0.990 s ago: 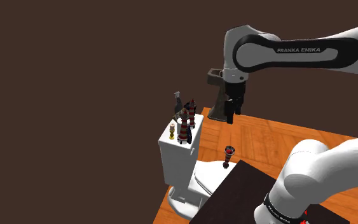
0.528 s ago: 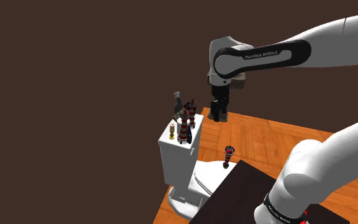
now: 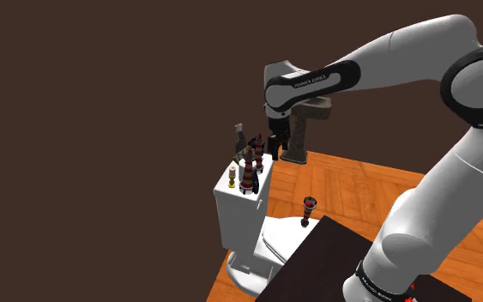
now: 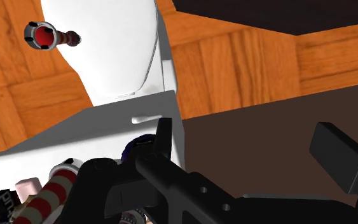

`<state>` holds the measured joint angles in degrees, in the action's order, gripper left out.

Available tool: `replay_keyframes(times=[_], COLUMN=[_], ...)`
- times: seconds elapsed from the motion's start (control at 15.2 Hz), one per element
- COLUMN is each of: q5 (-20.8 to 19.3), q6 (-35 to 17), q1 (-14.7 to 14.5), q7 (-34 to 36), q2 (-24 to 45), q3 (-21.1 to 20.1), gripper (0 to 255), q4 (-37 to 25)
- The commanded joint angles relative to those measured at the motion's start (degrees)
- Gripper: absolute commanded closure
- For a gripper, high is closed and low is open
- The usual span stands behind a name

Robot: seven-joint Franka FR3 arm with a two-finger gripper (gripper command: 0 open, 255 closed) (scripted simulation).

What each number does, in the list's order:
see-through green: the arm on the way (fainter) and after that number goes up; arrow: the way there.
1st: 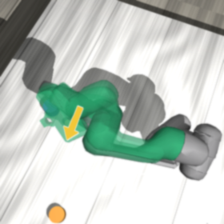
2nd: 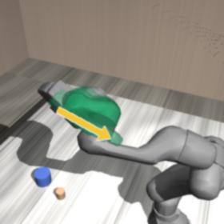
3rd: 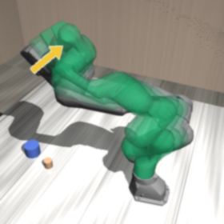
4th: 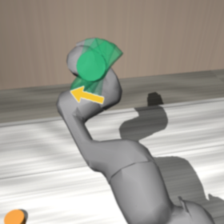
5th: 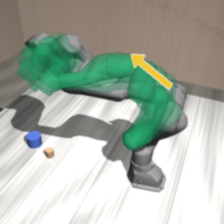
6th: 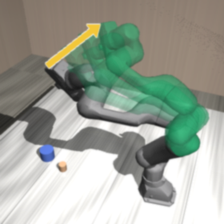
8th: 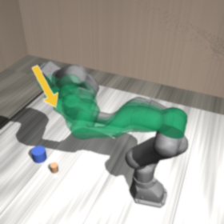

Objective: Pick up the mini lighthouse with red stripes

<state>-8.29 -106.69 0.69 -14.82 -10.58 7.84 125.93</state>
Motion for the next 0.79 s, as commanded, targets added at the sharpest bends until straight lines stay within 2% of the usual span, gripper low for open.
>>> replay_keyframes(times=[0.0,0.4,0.73], q5=[-0.1,0.5,1.4], q6=[-2.4,-5.7,-6.4], q1=[0.1,0.9,1.9], q7=[-1.0,-4.2,-6.7], q2=[4.5,17.6,28.8], q3=[0.5,1.3,1.4], gripper=[0,0,0], q4=[-2.5,-13.3,-24.5])
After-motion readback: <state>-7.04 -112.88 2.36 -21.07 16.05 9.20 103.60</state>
